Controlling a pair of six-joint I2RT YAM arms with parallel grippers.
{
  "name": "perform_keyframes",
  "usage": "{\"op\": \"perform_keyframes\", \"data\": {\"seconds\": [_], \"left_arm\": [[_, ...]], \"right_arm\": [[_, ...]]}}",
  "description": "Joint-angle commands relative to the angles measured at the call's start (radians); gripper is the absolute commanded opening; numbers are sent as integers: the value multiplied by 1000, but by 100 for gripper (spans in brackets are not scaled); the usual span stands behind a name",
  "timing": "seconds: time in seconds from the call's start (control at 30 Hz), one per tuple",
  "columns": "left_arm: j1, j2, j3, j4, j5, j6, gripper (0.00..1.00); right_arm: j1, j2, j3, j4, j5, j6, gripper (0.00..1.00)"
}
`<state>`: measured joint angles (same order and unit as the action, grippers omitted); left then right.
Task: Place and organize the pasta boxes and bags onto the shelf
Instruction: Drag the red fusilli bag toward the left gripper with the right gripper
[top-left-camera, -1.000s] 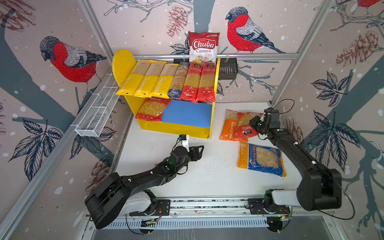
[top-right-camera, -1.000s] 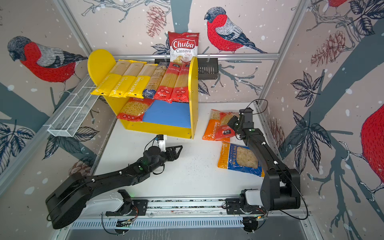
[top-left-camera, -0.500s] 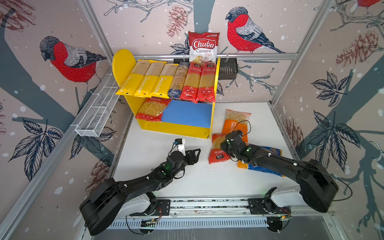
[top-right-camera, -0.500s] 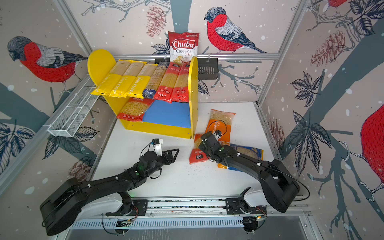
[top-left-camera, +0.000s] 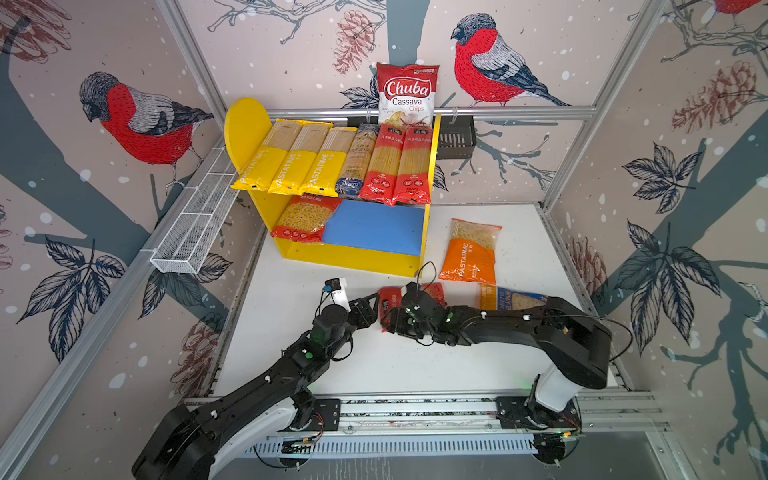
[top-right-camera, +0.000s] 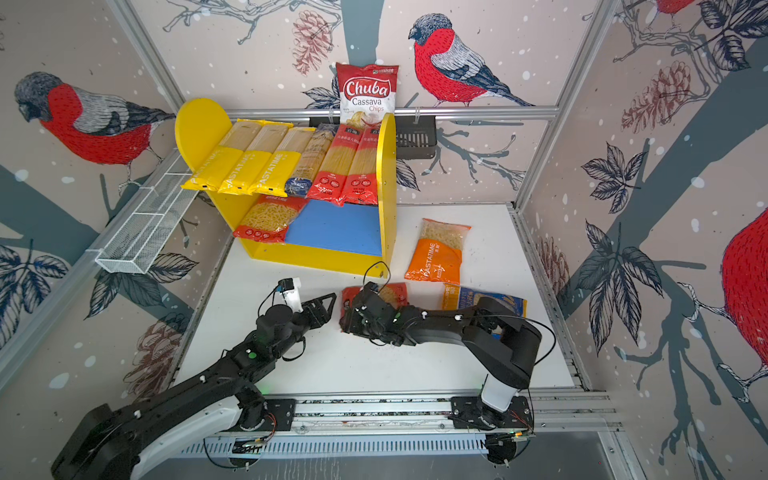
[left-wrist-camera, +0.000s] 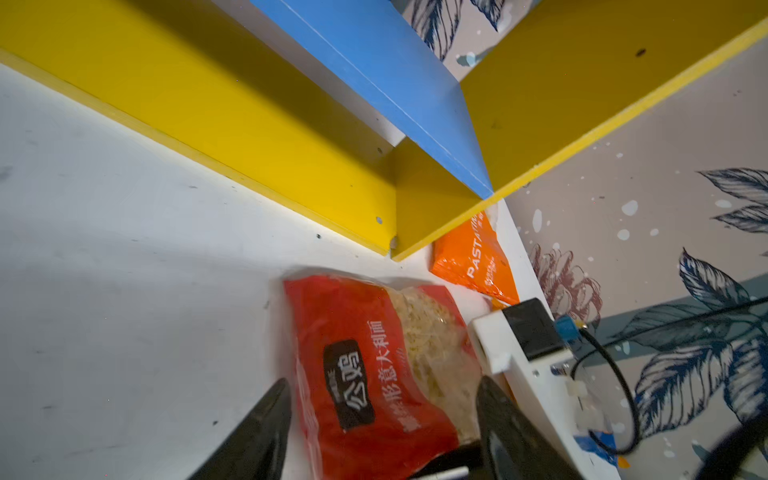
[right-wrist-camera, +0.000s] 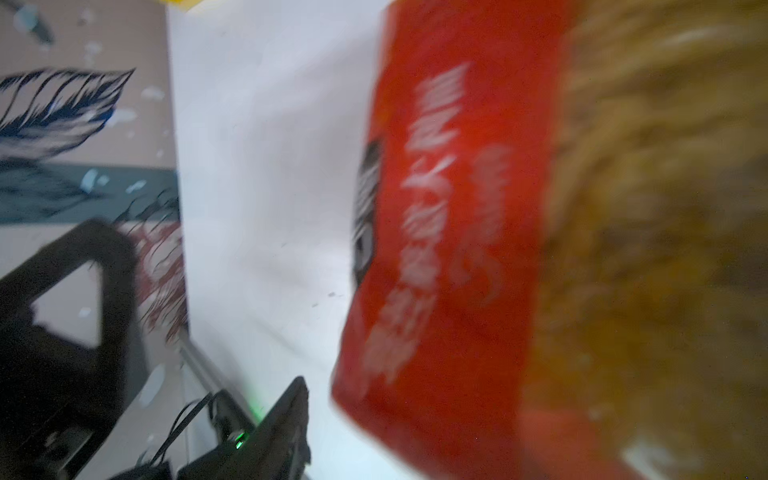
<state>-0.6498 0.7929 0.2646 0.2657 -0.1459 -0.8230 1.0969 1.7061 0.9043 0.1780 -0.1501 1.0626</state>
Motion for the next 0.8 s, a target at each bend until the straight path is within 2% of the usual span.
{"op": "perform_keyframes", "data": {"seconds": [0.0,0.07,0.13,0.27,0.33,0.4,0.47,0.57,0.67,0.77], "left_arm": [[16,-59,29,-184,-46,15,70],[19,-94,39,-239,-70,15,71],[21,-115,45,-271,-75,13,71],[9,-89,44,-220,12,18,72],[-55,-50,44,-163,5,13,72],[-142,-9,45,-102,-56,9,72],[-167,41,39,-39,-48,-26,73],[-191,109,29,59,-30,-55,73],[-192,168,46,95,-25,-62,72],[-192,222,54,154,-13,-56,70]], "right_arm": [[-4,-22,6,97,-127,-98,64],[-14,-66,-2,62,-176,-152,67],[-30,-135,-7,-36,-171,-214,69],[-129,-280,-46,-249,-56,-291,70],[-213,-318,-76,-323,12,-327,67],[-270,-346,-114,-304,38,-354,65],[-322,-348,-134,-296,81,-358,62],[-392,-333,-177,-226,60,-355,56],[-352,-271,-204,-170,49,-323,49],[-259,-192,-215,-117,35,-281,48]]}}
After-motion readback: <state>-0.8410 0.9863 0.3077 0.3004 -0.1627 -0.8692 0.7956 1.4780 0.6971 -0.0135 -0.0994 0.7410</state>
